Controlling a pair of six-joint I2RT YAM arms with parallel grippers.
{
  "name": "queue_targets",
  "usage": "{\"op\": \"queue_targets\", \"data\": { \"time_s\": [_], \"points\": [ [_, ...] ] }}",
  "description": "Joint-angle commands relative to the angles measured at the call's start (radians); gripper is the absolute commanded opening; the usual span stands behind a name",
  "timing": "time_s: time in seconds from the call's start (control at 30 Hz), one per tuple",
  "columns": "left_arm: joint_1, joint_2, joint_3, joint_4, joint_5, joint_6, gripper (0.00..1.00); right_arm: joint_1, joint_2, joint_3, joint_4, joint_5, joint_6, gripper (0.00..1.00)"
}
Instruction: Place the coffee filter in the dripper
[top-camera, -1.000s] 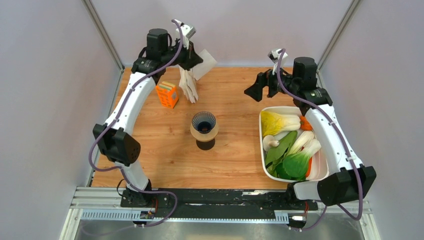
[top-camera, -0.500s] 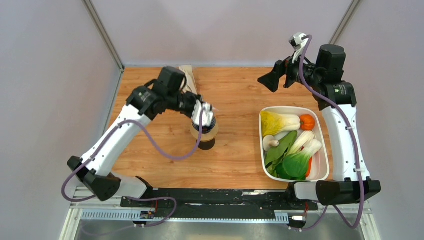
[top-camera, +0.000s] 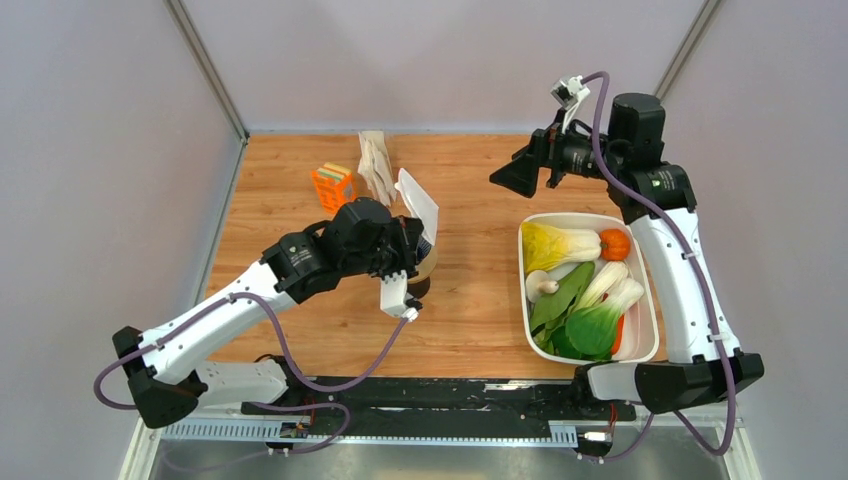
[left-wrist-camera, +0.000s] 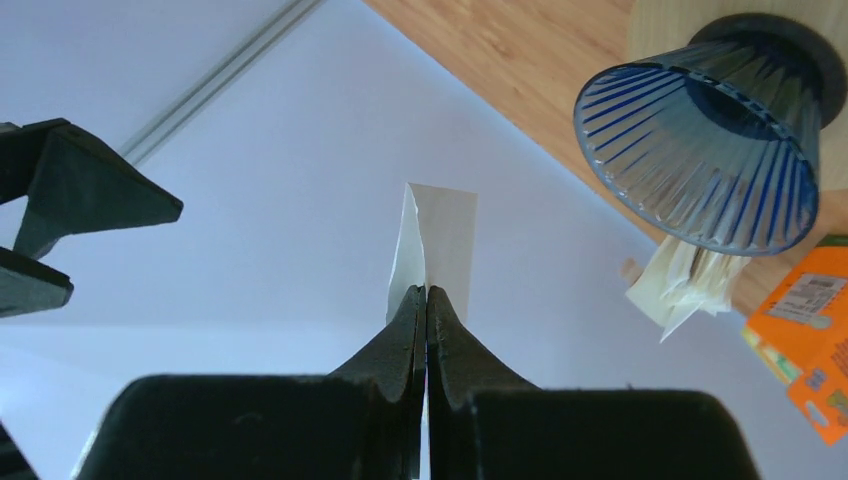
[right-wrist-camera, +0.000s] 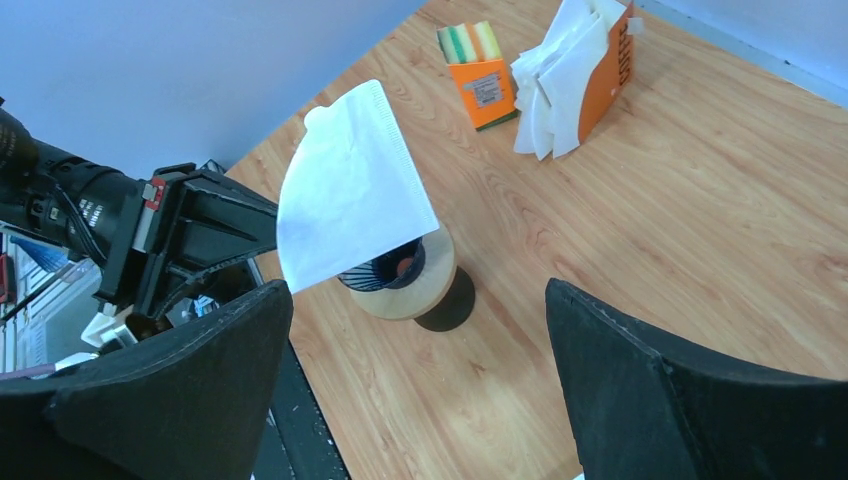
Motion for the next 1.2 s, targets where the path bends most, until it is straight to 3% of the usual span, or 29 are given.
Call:
{"op": "queue_targets", "data": {
  "time_s": [0.0, 0.5, 0.8, 1.17],
  "points": [
    [-0.047, 0.033, 0.016, 0.104, -0.107, 0.417, 0.00, 0.066, -0.037, -0.001, 0.064, 0.038, 0.040, 1.00],
    [-0.168, 0.186, 0.113, 0.100, -0.161, 0.488, 0.00, 0.284, 0.029, 0.022, 0.050, 0.346, -0.036, 0.92],
    [-0.201, 0.232, 0.148, 0.096, -0.166, 0.493, 0.00, 0.344, 0.064, 0.021, 0.031, 0.350, -0.040, 0.91],
    [-0.212, 0.234, 0.158, 0.093, -0.170, 0.488, 0.00, 0.393, 0.066, -0.035, -0.011, 0.422, -0.125, 0.77]
  ]
}}
